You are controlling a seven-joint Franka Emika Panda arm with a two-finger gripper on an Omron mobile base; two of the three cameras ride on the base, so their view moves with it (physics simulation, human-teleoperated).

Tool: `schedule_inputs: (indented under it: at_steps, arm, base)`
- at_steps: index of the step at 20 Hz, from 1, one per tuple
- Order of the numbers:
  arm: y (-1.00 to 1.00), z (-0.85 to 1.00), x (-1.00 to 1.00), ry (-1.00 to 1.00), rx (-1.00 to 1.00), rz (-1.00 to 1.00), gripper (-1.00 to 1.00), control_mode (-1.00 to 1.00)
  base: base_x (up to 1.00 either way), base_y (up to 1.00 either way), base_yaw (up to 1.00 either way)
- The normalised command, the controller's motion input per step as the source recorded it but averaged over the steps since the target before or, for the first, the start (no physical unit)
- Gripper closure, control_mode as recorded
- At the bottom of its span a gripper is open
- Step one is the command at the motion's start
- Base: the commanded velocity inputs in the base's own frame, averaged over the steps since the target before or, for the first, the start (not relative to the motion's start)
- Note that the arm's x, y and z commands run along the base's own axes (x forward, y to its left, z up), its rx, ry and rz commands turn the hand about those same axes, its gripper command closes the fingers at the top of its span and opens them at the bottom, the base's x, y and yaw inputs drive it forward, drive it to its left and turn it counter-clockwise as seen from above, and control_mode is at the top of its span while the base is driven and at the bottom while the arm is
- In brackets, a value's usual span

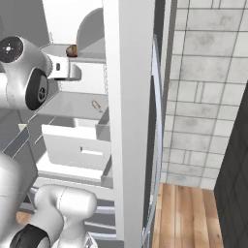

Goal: Place the condiment bottle and condiment bottle from the counter to the top shelf of the fridge. If the existing items in the fridge are on the top shelf, move them to other shelves.

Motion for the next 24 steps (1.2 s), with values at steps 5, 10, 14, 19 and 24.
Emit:
schedule_inputs:
  at_steps: [5, 10, 14, 19, 24]
  arm:
    - [0.47, 0.5, 0.19, -0.07, 0.0, -0.03, -1.0, -1.0]
    - [0.11, 0.15, 0.47, 0.04, 0.01, 0.0, -1.0, -1.0]
    - [0.03, 0.09, 0.57, 0.11, 0.0, 0.0, -1.0, -1.0]
    - [0.08, 0.07, 0.58, 0.09, 0.0, 0.0, -1.0, -1.0]
    - [0.22, 0.0, 0.54, 0.02, 0.0, 0.0, -1.0, -1.0]
  base:
    - [0.0, 0.0, 0.0]
    - [0.0, 0.0, 0.0]
    - [0.0, 0.0, 0.0]
    - [0.0, 0.0, 0.0]
    - [0.0, 0.0, 0.0]
